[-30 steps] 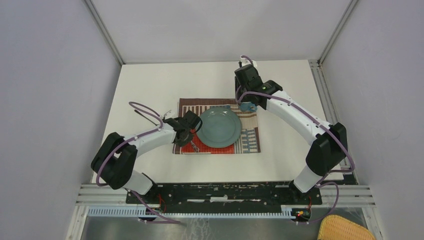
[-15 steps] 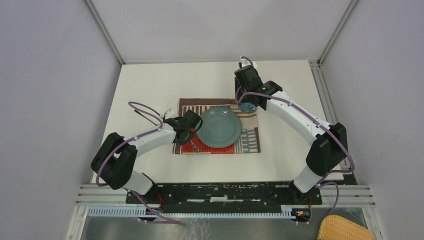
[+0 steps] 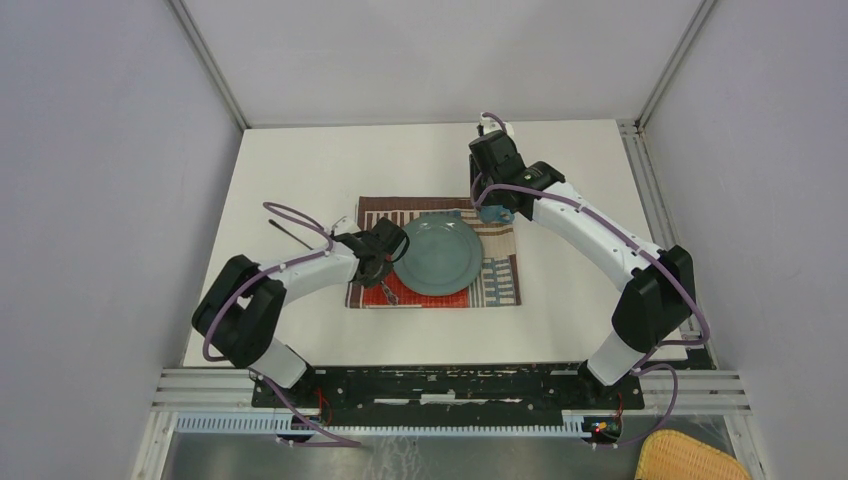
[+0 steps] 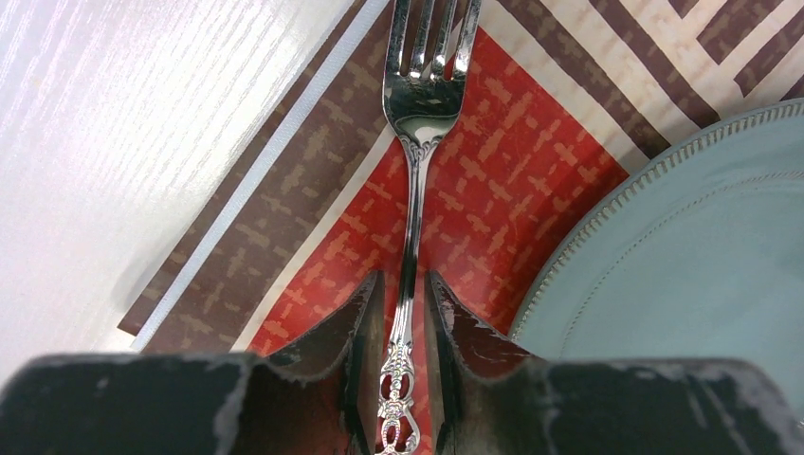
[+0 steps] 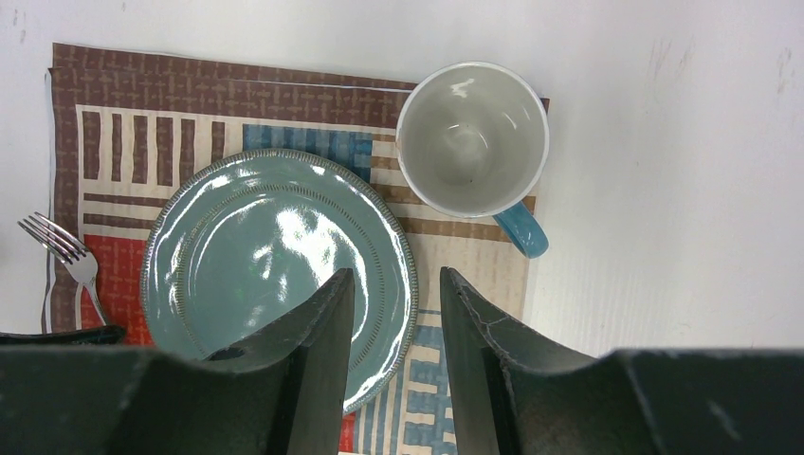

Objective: Set the dinner table for one person
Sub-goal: Adjust the fork on the napkin.

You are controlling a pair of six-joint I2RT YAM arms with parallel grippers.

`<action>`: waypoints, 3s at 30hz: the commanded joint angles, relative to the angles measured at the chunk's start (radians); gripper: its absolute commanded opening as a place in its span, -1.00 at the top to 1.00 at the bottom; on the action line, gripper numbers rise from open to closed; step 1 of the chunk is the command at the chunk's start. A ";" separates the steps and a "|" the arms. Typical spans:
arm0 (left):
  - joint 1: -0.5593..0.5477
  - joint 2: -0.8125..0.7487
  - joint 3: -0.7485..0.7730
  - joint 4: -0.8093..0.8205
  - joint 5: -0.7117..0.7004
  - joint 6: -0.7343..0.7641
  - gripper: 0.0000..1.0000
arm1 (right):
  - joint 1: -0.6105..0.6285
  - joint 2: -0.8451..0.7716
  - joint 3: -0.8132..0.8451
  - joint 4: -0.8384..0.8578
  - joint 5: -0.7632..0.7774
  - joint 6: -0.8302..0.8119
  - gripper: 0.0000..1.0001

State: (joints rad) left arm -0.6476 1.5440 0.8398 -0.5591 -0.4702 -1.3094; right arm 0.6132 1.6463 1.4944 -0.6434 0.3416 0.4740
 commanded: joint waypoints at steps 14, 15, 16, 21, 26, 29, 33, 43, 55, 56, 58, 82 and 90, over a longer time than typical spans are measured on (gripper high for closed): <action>0.003 0.042 0.025 0.016 -0.041 -0.084 0.77 | -0.004 -0.024 -0.001 0.031 0.010 0.008 0.12; 0.003 0.041 0.025 0.016 -0.041 -0.081 0.83 | -0.005 -0.026 0.000 0.030 0.010 0.008 0.12; 0.003 0.041 0.026 0.014 -0.042 -0.079 0.87 | -0.005 -0.024 -0.001 0.032 0.011 0.009 0.12; 0.003 0.042 0.050 -0.013 -0.055 -0.059 0.96 | -0.007 -0.017 -0.001 0.032 0.004 0.015 0.12; 0.002 0.041 0.105 -0.060 -0.083 -0.010 0.96 | -0.007 -0.013 0.000 0.034 0.000 0.019 0.12; 0.001 0.045 0.137 -0.078 -0.095 0.024 0.96 | -0.007 -0.009 0.002 0.034 -0.001 0.021 0.12; 0.003 0.062 0.179 -0.107 -0.104 0.078 0.96 | -0.007 -0.008 0.005 0.033 -0.004 0.023 0.12; 0.005 0.030 0.203 -0.141 -0.106 0.250 0.96 | -0.007 -0.006 0.004 0.035 -0.003 0.026 0.12; 0.037 -0.027 0.226 -0.127 -0.038 0.632 0.96 | -0.007 -0.003 -0.009 0.042 -0.009 0.031 0.12; 0.042 -0.032 0.220 -0.113 -0.017 0.664 0.96 | -0.007 -0.003 -0.011 0.042 -0.010 0.031 0.12; 0.057 -0.040 0.200 -0.083 0.013 0.706 0.96 | -0.006 -0.004 -0.014 0.044 -0.013 0.032 0.12; 0.130 0.079 0.147 0.083 0.200 0.944 0.96 | -0.008 0.001 -0.016 0.041 -0.009 0.031 0.12; 0.131 0.115 0.162 0.093 0.212 0.924 0.96 | -0.008 0.012 -0.008 0.037 -0.006 0.030 0.12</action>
State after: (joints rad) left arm -0.5209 1.6566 0.9634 -0.5125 -0.2775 -0.4149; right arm 0.6083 1.6543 1.4708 -0.6361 0.3222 0.4931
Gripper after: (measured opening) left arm 0.119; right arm 0.441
